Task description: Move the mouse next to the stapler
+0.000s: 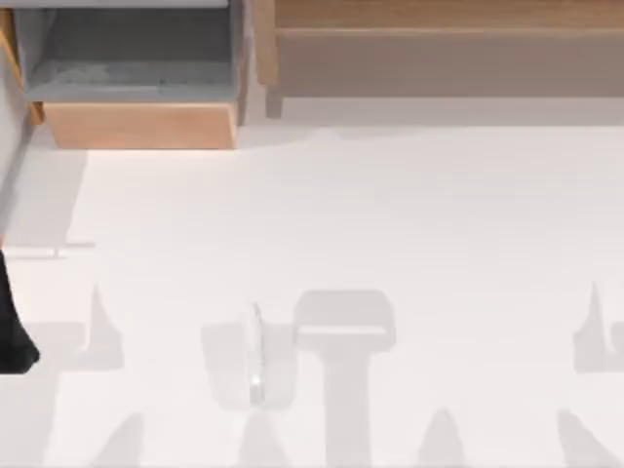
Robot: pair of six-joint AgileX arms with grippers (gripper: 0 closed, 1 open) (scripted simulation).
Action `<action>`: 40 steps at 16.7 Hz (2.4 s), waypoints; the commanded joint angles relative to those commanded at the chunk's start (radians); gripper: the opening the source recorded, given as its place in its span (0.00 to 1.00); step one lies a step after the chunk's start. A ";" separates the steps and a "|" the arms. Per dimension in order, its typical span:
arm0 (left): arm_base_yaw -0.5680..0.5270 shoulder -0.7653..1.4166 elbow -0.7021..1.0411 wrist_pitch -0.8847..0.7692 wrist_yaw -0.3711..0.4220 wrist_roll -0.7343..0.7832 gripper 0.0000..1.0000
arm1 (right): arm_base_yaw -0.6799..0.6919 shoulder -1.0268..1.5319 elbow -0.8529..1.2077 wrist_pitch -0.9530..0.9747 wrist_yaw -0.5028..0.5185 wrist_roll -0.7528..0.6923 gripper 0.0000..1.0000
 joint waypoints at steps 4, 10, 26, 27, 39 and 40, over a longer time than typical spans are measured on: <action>0.011 0.029 0.027 -0.020 -0.001 0.010 1.00 | 0.000 0.000 0.000 0.000 0.000 0.000 1.00; 0.141 0.363 0.350 -0.219 -0.017 0.117 1.00 | 0.000 0.000 0.000 0.000 0.000 0.000 1.00; 0.386 2.108 2.028 -1.155 0.038 0.493 1.00 | 0.000 0.000 0.000 0.000 0.000 0.000 1.00; 0.384 2.189 2.117 -1.204 0.041 0.504 1.00 | 0.000 0.000 0.000 0.000 0.000 0.000 1.00; 0.337 2.676 2.629 -1.440 0.062 0.561 1.00 | 0.000 0.000 0.000 0.000 0.000 0.000 1.00; 0.337 2.676 2.629 -1.440 0.062 0.561 1.00 | 0.000 0.000 0.000 0.000 0.000 0.000 1.00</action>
